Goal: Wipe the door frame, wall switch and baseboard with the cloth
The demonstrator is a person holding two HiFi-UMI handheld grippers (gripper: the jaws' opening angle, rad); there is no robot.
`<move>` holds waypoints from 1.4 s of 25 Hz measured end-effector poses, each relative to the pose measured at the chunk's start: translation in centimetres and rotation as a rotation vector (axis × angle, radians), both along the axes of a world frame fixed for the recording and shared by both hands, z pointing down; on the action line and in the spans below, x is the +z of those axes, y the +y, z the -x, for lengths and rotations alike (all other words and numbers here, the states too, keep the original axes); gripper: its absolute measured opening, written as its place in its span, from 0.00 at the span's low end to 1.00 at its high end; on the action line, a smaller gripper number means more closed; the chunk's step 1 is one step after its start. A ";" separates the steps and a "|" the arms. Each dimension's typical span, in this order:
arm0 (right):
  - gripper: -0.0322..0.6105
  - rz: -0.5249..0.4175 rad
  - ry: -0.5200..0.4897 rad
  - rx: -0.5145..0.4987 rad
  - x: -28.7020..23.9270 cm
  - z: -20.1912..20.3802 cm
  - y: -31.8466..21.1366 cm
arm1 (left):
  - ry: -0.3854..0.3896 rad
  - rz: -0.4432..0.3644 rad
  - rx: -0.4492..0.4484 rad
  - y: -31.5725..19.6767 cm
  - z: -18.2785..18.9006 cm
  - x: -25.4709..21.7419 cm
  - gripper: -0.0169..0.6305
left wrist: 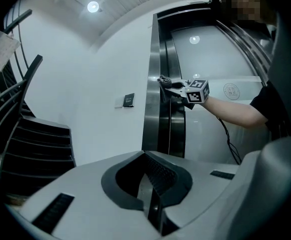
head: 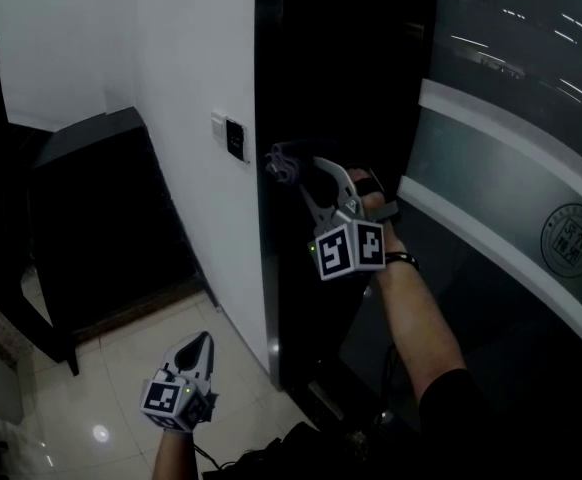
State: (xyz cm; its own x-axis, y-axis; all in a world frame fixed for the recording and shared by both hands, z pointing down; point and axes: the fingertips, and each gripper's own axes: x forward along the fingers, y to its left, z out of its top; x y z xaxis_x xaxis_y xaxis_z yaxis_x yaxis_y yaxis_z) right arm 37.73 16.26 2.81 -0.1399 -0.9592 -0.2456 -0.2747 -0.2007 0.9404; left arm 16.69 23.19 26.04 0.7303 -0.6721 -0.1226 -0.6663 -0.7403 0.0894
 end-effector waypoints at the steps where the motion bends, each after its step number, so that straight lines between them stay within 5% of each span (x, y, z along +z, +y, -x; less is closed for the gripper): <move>1: 0.20 0.002 -0.005 -0.007 0.3 0.1 -0.3 | -0.002 0.004 0.001 0.0 0.1 0.1 0.03; 5: 0.20 0.022 -0.056 -0.047 1.3 0.2 -0.3 | -0.006 0.024 0.005 -0.4 0.4 0.6 0.03; 18: 0.20 0.174 0.026 -0.032 9.5 -0.4 -0.3 | -0.031 0.050 0.041 -1.0 -1.4 2.2 0.03; 35: 0.20 0.327 -0.013 -0.059 20.8 -0.5 -0.3 | -0.056 0.105 -0.029 -1.7 -1.0 5.0 0.03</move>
